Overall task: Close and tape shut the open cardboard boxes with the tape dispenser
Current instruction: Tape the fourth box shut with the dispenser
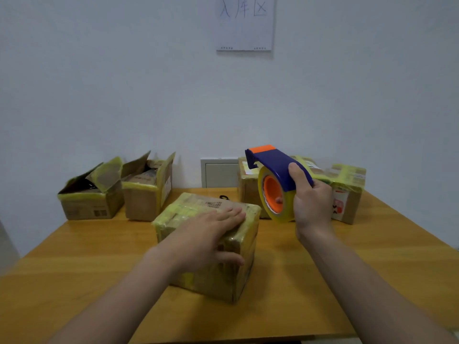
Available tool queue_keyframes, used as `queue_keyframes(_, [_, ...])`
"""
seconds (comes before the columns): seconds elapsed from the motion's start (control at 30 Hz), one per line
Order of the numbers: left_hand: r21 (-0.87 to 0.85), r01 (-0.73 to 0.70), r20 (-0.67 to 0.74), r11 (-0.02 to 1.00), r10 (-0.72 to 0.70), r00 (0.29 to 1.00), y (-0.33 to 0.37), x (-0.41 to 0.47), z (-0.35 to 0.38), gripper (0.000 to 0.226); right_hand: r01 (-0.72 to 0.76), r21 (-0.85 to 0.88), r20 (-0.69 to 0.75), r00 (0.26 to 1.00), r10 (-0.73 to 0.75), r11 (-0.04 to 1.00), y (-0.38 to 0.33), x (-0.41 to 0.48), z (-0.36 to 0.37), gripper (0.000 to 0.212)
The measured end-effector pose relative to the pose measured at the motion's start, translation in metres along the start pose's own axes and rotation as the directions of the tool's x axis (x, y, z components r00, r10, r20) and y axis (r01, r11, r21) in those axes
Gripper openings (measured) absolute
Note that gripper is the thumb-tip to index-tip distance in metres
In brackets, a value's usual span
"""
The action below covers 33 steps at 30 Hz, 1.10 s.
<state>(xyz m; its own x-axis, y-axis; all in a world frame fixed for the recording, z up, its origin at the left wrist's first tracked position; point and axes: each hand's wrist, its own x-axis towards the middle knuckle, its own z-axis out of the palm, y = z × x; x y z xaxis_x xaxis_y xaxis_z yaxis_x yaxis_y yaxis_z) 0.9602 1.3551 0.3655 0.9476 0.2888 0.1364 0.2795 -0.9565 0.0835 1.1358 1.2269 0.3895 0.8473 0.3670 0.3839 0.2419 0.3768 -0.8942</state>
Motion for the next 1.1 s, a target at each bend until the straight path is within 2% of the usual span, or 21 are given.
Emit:
queue_keyframes(0.07, [0.053,0.027,0.000,0.998,-0.027,1.000,-0.017,-0.004,0.000,0.105,0.006,0.017,0.011,1.000,-0.006,1.000,-0.004,0.001,0.002,0.027])
queue_keyframes(0.13, [0.121,0.051,-0.024,0.991,-0.049,0.999,-0.030,-0.008,0.005,0.099,0.014,0.025,0.012,1.000,-0.014,1.000,-0.005,0.001,0.006,0.030])
queue_keyframes(0.2, [0.127,0.074,-0.043,0.989,-0.069,0.997,-0.033,-0.011,0.011,0.092,0.004,0.050,0.009,1.000,-0.005,0.999,-0.006,0.000,0.013,0.028])
queue_keyframes(0.33, [0.139,0.155,-0.110,0.978,-0.140,0.984,-0.018,-0.007,0.019,0.094,-0.062,0.111,0.007,0.998,0.062,0.992,-0.006,-0.008,0.040,0.024])
queue_keyframes(0.5, [0.042,0.252,-0.135,0.967,-0.244,0.960,-0.015,-0.009,0.009,0.106,-0.089,0.083,-0.016,0.996,0.091,0.993,0.005,-0.017,0.073,0.031])
queue_keyframes(0.6, [0.038,0.341,-0.176,0.939,-0.330,0.928,-0.034,-0.021,0.009,0.100,-0.108,0.046,-0.021,0.994,0.109,0.993,0.019,-0.022,0.081,0.033])
queue_keyframes(0.73, [0.040,0.306,-0.196,0.951,-0.293,0.936,-0.044,-0.034,0.017,0.095,-0.014,-0.044,0.002,1.000,0.014,0.999,0.030,-0.028,0.083,0.039])
queue_keyframes(0.83, [-0.108,0.322,-0.234,0.941,-0.338,0.911,-0.045,-0.034,0.014,0.098,-0.008,-0.036,-0.006,1.000,0.008,0.999,0.032,-0.029,0.081,0.038])
queue_keyframes(0.97, [-0.430,0.416,-0.269,0.801,-0.554,0.788,-0.043,-0.030,0.018,0.092,0.026,-0.060,0.021,0.999,-0.024,0.998,0.033,-0.030,0.080,0.037])
queue_keyframes(1.1, [-0.517,0.375,-0.330,0.770,-0.584,0.742,-0.045,-0.029,0.024,0.086,0.016,-0.044,0.028,0.999,-0.015,0.999,0.031,-0.033,0.079,0.037])
